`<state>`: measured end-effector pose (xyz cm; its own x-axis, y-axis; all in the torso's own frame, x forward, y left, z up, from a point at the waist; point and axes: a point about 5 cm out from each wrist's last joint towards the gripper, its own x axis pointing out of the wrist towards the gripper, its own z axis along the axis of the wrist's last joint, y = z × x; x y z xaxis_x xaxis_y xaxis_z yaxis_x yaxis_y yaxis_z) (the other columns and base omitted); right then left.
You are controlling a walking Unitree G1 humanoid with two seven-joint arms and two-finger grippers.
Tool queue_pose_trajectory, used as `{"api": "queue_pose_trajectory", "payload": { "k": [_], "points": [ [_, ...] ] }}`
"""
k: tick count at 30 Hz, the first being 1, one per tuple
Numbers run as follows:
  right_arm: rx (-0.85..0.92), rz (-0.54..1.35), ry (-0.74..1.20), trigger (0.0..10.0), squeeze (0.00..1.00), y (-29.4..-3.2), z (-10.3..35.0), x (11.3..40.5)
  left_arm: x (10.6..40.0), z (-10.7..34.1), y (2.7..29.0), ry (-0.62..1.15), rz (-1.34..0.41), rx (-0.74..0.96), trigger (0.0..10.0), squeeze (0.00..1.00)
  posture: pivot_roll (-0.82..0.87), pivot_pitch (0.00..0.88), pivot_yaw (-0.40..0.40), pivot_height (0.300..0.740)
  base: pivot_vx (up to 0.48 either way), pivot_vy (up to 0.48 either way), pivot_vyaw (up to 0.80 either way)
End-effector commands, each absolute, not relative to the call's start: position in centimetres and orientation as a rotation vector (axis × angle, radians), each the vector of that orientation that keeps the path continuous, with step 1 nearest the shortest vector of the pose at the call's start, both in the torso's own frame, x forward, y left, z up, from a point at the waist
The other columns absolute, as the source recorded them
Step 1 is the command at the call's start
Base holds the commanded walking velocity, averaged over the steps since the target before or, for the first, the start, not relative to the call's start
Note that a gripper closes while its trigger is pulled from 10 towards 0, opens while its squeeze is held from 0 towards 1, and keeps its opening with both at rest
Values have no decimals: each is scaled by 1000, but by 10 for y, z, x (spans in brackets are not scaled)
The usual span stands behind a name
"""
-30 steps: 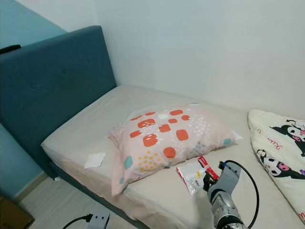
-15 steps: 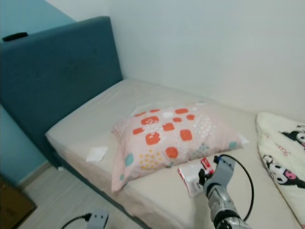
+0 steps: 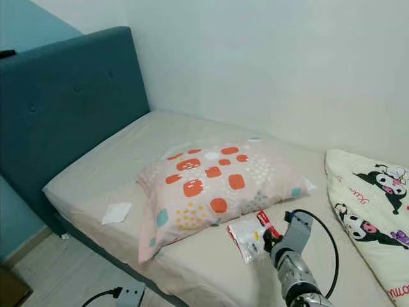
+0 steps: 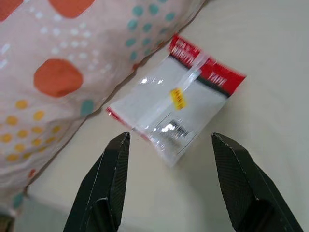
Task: Clean up the room
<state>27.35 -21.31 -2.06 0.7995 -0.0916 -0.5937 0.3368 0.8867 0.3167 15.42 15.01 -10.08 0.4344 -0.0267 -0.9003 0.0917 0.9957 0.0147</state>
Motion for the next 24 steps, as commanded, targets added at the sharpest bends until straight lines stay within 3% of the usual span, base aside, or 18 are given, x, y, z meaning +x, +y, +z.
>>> {"api": "queue_pose_trajectory", "payload": {
  "k": [1, 14, 24],
  "points": [
    [472, -254, 627, 10000, 0, -212, -26, 267, 152, -102, 153, 1124, -71, 76, 10000, 0, -38, 0, -3, 680, 0, 0, 0],
    [669, -314, 520, 10000, 0, -220, -21, 270, 147, -103, 156, 1133, -72, 92, 10000, 0, -19, 0, 6, 620, 0, 0, 0],
    [722, -316, 448, 10000, 0, -225, -11, 279, 140, -105, 159, 1144, -67, 96, 10000, 0, 24, 0, 4, 615, 0, 0, 0]
  ]
}}
